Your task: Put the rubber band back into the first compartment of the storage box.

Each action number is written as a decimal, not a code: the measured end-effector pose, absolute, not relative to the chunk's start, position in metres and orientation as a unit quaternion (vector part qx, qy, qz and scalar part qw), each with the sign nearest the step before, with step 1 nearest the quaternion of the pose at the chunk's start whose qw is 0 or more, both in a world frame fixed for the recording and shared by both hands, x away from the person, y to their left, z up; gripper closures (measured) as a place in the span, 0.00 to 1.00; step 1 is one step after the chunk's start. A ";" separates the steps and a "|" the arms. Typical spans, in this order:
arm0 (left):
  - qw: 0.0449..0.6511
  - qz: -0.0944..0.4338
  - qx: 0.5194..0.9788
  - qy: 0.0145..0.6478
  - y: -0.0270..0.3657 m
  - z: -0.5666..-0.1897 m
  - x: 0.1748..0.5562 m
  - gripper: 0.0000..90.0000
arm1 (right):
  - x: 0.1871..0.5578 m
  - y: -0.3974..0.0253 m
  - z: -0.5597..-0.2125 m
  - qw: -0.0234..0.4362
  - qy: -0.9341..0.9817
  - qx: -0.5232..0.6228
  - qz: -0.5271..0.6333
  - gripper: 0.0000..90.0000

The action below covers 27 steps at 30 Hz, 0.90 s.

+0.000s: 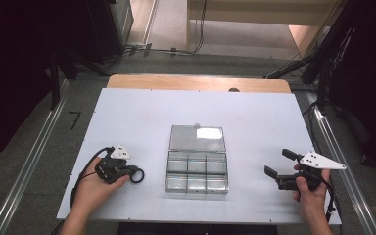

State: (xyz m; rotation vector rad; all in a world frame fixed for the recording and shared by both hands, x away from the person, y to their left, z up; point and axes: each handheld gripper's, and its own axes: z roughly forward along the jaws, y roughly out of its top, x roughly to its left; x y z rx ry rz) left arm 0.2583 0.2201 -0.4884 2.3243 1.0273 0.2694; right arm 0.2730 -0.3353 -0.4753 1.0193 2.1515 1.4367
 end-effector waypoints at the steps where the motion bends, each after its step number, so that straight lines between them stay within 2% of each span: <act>1: 0.291 0.102 0.869 0.386 0.220 -0.488 0.258 0.98 | 0.273 -0.335 -0.475 0.179 0.761 0.361 0.508 0.00; 27: 0.329 0.120 0.849 0.396 0.226 -0.469 0.257 0.98 | 0.273 -0.334 -0.476 0.180 0.765 0.358 0.504 0.00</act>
